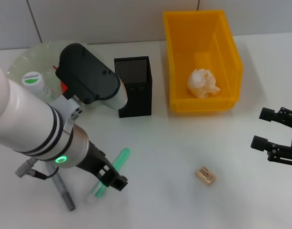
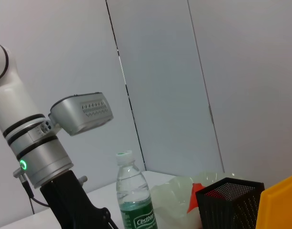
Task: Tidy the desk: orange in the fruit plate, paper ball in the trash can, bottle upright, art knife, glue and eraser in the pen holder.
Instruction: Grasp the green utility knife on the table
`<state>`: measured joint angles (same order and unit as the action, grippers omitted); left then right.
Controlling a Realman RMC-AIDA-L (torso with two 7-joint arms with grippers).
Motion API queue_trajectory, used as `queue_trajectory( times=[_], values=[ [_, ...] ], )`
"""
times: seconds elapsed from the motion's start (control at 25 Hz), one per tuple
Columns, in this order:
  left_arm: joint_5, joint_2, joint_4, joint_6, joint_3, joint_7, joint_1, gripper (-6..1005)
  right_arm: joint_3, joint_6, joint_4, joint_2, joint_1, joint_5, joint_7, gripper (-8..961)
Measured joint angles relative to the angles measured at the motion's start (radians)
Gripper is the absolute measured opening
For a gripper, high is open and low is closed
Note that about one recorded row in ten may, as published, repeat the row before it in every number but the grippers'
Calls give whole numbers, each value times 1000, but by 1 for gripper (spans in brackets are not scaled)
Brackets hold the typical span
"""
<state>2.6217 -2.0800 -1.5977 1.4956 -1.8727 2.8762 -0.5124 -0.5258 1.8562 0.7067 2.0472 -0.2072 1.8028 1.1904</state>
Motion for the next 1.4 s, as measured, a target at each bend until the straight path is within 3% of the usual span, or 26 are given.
queue_trajectory(
  times=[0.52,1.4],
  values=[
    [0,0,87,-4,-17,-1,-12,712,0,2,-2,2,8,0,0,839],
    [-1,0,119,-5,-13,1,-36,641,0,6,-4,2,5,0,0,839]
  ],
)
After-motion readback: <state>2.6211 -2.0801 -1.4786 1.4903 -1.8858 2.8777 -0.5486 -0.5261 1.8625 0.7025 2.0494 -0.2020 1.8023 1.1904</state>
